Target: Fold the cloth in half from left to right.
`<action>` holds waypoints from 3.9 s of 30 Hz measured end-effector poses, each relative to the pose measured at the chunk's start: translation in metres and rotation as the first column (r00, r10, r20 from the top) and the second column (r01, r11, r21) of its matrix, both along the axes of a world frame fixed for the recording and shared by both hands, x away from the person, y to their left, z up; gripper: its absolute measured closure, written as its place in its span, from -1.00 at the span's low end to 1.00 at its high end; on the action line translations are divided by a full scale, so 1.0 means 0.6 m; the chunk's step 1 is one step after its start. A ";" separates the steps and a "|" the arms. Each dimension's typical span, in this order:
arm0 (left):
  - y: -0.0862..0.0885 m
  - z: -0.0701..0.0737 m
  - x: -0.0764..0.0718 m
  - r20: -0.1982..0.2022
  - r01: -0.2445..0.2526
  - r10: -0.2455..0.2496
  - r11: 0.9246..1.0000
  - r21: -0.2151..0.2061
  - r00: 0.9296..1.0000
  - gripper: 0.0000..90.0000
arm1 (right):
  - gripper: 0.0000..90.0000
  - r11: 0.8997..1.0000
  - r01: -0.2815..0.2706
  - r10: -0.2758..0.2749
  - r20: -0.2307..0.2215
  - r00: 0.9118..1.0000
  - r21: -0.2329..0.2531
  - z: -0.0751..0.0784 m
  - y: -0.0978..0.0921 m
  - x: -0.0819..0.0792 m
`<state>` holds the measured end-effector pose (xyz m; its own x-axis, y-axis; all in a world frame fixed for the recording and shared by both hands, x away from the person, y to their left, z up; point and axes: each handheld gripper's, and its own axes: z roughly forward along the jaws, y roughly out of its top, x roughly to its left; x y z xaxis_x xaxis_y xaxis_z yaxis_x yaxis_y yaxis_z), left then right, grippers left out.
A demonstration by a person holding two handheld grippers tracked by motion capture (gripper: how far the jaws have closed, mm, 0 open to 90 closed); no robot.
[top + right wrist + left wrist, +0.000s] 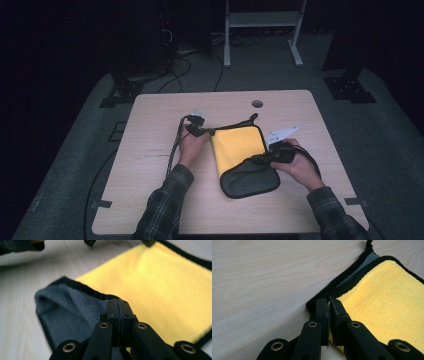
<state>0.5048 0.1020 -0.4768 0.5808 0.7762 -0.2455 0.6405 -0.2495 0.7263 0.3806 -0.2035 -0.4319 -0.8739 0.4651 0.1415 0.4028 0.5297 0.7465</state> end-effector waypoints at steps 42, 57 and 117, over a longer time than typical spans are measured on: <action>-0.008 0.027 -0.149 -0.011 0.185 -0.185 0.982 0.028 0.983 0.24 | 0.64 0.976 -0.216 0.215 0.011 0.976 0.041 -0.006 0.093 -0.047; -0.005 0.011 -0.150 -0.006 0.166 -0.167 0.982 0.094 0.986 0.35 | 0.90 0.950 -0.311 0.307 -0.107 0.946 -0.023 -0.032 0.056 -0.103; 0.033 0.025 -0.255 0.052 0.282 -0.298 0.937 0.205 0.953 -0.15 | 0.33 0.947 0.316 -0.314 0.049 0.948 -0.053 -0.066 -0.040 0.106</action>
<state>0.3516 0.1217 -0.4617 0.7993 0.5988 -0.0506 0.4605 -0.5562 0.6918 0.4442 -0.2277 -0.4717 -0.6860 0.7239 0.0733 0.5267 0.4246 0.7364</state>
